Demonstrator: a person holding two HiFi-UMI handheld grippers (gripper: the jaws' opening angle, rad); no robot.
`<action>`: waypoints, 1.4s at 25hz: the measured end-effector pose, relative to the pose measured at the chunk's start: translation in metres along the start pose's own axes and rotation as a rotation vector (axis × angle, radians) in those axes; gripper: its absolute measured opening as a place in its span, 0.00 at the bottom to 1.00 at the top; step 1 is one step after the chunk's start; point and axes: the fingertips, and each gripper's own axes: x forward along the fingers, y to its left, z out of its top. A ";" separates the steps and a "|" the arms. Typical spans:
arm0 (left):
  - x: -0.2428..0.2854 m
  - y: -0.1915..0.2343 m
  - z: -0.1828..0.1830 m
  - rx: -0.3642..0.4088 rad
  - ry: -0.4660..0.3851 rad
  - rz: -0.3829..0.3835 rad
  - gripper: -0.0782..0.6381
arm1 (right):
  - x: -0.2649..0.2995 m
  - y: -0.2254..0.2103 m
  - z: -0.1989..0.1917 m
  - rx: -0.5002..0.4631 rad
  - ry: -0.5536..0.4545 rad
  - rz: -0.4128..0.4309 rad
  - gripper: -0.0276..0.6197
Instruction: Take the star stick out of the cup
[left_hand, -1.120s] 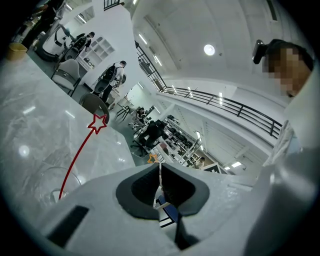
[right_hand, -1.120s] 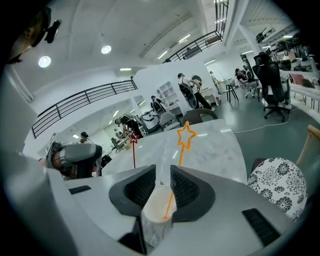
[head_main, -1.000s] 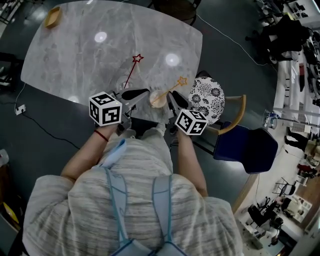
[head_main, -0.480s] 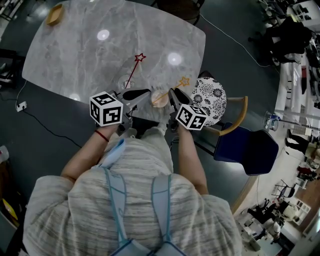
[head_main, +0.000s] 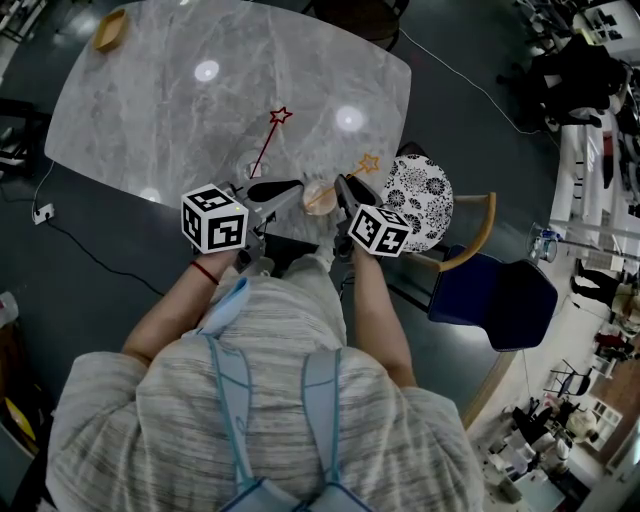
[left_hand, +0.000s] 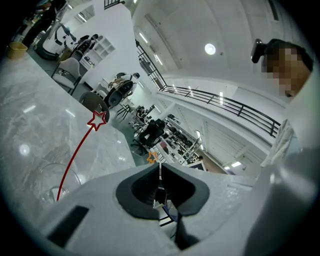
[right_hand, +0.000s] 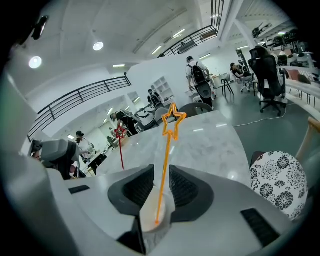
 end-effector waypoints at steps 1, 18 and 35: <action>0.000 0.000 0.000 0.000 0.000 0.000 0.14 | 0.001 0.000 0.000 -0.001 0.000 0.000 0.16; -0.004 0.001 0.002 0.001 -0.007 0.002 0.14 | 0.002 0.000 0.003 -0.021 0.000 -0.021 0.09; -0.005 0.000 0.006 -0.003 -0.012 0.003 0.14 | -0.007 0.004 0.025 -0.038 -0.036 -0.021 0.08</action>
